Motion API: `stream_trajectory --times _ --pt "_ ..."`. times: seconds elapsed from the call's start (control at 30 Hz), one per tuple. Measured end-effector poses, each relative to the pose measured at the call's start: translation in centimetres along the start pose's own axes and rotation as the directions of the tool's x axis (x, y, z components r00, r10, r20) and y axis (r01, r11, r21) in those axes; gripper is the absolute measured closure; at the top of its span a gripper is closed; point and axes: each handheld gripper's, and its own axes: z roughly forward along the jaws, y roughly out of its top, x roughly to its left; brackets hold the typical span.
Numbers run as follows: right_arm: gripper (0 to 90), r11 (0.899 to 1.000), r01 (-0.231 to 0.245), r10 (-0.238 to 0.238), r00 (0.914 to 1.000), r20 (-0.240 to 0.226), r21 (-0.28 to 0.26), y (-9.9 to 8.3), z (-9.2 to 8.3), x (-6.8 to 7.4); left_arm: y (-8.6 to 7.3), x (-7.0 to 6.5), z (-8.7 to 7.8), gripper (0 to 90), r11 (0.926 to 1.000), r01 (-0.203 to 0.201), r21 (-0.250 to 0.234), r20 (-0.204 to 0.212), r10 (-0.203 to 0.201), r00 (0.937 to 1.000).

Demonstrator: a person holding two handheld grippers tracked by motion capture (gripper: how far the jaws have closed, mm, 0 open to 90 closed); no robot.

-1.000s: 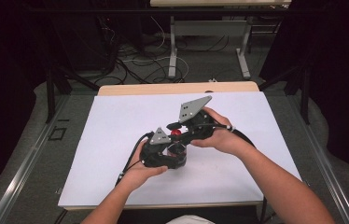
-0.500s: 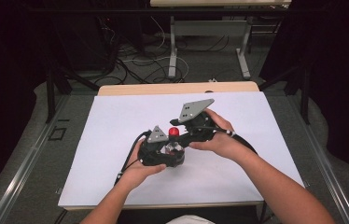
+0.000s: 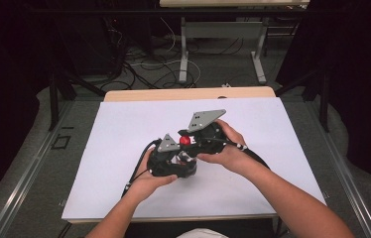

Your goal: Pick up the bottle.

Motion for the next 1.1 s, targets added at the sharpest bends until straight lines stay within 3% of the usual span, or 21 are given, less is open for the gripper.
stream_trajectory --times 0.2,0.4,0.6,0.73,0.93,1.1 --pt "60.7 1.0 0.013 -0.012 0.998 -0.061 0.01 0.1 0.1 -0.8 0.0 -0.1 0.1 29.8 0.9999 -0.014 0.001 0.0 0.014 0.9999" --pt "61.0 0.998 0.053 -0.049 0.9885 -0.143 0.024 0.2 0.0 -1.7 0.0 -0.2 0.2 29.8 0.9999 -0.012 -0.003 0.01 0.012 0.9999" --pt "60.8 0.997 0.078 -0.075 0.9807 -0.18 0.008 0.2 -0.1 -2.1 0.0 -0.3 0.1 29.8 1.0 -0.006 -0.005 0.015 0.006 0.9999" --pt "56.6 0.997 0.075 -0.073 0.9843 -0.161 0.01 0.3 -0.2 -1.8 0.1 0.0 -0.1 29.8 0.9998 -0.018 -0.005 0.007 0.018 0.9998" --pt "46.6 1.0 0.001 0.0 0.9994 -0.035 0.017 0.4 -0.6 -1.0 0.0 0.2 -0.3 29.8 0.9999 0.006 -0.008 -0.004 -0.006 1.0" --pt "44.1 0.997 -0.072 0.072 0.9964 0.045 -0.011 0.3 -0.5 -0.3 0.1 0.2 -0.3 29.7 0.9996 0.02 -0.018 -0.015 -0.021 0.9997"
